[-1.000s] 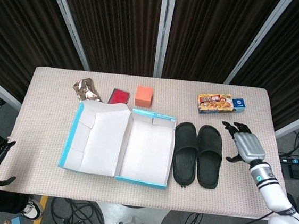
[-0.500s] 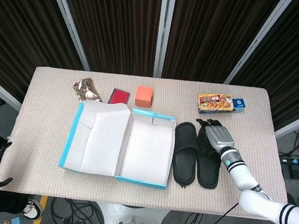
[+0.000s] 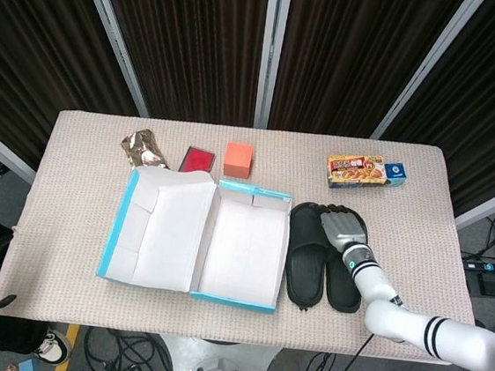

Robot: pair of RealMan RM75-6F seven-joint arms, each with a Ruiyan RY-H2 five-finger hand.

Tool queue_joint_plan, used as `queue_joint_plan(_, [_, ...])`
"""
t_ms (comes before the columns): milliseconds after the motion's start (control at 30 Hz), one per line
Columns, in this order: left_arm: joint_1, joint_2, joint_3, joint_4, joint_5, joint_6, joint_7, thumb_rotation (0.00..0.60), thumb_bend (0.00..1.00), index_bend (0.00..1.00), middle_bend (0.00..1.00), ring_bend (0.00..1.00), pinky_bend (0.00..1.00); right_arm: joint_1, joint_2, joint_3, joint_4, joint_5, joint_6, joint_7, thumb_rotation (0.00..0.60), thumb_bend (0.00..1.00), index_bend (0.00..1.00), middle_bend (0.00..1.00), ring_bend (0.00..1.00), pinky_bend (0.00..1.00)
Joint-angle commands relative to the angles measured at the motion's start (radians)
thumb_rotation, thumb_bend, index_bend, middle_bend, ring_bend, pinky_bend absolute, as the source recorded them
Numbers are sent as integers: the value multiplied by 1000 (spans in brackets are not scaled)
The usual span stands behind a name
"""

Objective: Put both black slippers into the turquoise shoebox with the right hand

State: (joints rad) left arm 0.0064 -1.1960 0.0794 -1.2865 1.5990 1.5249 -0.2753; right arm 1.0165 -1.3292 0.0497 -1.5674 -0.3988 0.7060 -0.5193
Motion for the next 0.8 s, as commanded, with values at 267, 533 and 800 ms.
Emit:
queue_joint_plan(267, [-3,3,-5,22,-4,-6,-40,600,0,87,145,51,71,59,-54,-28,48,80,17,-32,600,0,0,72,0,0])
queue_joint_plan(533, [5,2,-4,54,-13,-7,-74,600,0,87,146,51,71,105,-64,-38,50,133,18,-56,600,0,0,83,0,0])
queue_joint_plan(800, [12,-6,1,87,-18,-14,-119,600,0,88,146,51,72,157,-89,-55,74,221,20,-90,600,0,0,101,0,0])
